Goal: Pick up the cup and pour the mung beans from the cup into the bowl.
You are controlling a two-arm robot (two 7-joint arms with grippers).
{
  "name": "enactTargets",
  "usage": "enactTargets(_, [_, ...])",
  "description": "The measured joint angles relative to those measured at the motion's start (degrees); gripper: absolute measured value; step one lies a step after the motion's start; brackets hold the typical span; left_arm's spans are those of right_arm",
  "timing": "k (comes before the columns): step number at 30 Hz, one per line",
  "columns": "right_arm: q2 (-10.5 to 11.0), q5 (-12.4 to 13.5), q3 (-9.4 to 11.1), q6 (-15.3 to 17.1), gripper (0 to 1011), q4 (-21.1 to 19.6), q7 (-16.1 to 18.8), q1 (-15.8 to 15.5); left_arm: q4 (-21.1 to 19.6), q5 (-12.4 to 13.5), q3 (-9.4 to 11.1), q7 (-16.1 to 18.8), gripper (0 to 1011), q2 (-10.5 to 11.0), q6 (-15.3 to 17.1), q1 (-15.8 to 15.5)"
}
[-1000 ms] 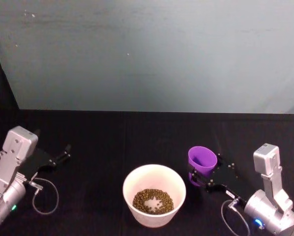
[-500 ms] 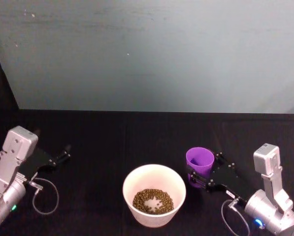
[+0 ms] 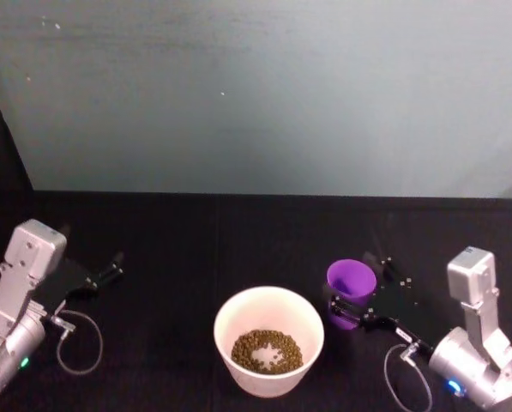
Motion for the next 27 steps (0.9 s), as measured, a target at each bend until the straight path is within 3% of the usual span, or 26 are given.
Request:
enactTargets(7, [1.7,-0.1,1.4,4.3,1003,-8.9,-3.2,-3.5,0.0,0.0,0.0,0.0,1003,0.0,0.0,0.0])
enactTargets(10, [2.2,-0.9,2.4,7.6,1003,-13.7,-6.4,-5.5,0.0,0.0,0.0,0.0,1003,0.0,0.0,0.0])
enactTargets(13, [2.0,-3.1,4.2,12.3,1003,-18.9,-12.3,-8.5,0.0,0.0,0.0,0.0,1003,0.0,0.0,0.0])
enactTargets(17, [0.9,-6.2,6.1,14.2,1003,-21.7,-18.2,-10.8,0.0,0.0,0.0,0.0,1003,0.0,0.0,0.0])
enactTargets(22, [-0.7,-8.5,8.4,13.5,1002,-22.3,-22.8,-12.9,0.0,0.0,0.0,0.0,1003,0.0,0.0,0.0])
enactTargets(27, [-2.1,-11.8,10.5,7.3,1003,-20.0,-26.9,-14.7,0.0,0.0,0.0,0.0,1003,0.0,0.0,0.0])
